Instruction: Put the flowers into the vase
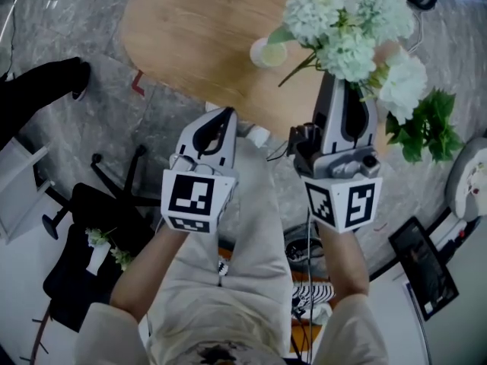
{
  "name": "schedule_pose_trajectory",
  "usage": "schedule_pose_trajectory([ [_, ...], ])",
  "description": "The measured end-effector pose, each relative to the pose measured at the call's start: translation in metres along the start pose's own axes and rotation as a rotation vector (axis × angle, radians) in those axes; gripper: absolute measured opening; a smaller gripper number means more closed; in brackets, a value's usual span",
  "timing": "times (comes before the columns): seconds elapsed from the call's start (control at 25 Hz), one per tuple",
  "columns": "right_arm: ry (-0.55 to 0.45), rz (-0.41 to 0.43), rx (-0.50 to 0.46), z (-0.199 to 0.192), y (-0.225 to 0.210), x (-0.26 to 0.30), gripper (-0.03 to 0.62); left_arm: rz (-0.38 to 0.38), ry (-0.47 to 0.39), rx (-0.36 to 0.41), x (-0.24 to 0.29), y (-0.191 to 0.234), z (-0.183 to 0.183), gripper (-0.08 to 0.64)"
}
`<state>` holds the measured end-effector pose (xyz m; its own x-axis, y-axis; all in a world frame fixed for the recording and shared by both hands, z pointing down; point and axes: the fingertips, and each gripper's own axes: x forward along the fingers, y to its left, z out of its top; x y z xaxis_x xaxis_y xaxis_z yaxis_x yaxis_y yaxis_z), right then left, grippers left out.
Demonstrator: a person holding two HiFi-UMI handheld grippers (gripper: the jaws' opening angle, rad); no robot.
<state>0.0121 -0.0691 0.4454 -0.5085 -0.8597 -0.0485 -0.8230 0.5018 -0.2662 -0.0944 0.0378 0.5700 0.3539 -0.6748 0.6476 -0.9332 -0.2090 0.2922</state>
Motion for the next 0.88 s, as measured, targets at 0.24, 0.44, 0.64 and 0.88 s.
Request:
schedule_pose_trajectory([
  [0.24,-0.033,-0.002,-0.008,0.012,0.001,0.018,0.015,0.011,-0.015,-0.007,-0.003,0.008,0.009,0.008],
  [0.44,-0.049,-0.007,-0.018,0.011,-0.002,0.034,0.015,0.017,-0.015,-0.020,0.000,0.012,0.010,0.008],
  [0.64,-0.055,-0.015,-0.014,0.003,-0.004,0.042,0.015,0.025,-0.008,-0.028,0.002,0.018,0.006,0.008],
  [0.88,-0.036,0.020,-0.049,-0.020,-0.003,0.044,0.015,0.040,-0.001,-0.038,0.014,0.028,-0.002,0.008],
])
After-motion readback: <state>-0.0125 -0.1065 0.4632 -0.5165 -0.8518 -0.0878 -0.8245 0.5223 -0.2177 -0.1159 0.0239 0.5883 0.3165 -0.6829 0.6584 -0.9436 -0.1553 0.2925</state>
